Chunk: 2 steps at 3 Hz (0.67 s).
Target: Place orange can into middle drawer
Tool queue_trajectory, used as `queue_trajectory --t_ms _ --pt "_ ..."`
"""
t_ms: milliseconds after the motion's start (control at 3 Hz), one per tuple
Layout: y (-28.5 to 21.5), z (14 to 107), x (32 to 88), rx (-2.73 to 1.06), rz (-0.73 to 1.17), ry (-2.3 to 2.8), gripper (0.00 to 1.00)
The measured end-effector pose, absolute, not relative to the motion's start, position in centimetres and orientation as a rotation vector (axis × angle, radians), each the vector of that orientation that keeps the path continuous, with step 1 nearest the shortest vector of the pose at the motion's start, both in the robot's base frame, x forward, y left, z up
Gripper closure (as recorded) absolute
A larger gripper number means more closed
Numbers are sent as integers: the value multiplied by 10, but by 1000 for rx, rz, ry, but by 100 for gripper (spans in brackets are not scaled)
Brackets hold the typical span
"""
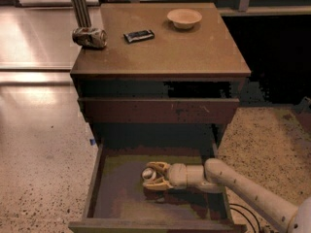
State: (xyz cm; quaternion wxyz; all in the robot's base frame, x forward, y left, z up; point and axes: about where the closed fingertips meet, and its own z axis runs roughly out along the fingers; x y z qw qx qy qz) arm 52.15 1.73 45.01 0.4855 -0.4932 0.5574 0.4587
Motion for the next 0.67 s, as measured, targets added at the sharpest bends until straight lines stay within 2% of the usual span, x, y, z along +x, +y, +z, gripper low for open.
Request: queue_trajectory --t_ms 333,667 --pt "17 450 521 -1200 1117 1356 0" --pt "17 450 521 -1200 1117 1356 0"
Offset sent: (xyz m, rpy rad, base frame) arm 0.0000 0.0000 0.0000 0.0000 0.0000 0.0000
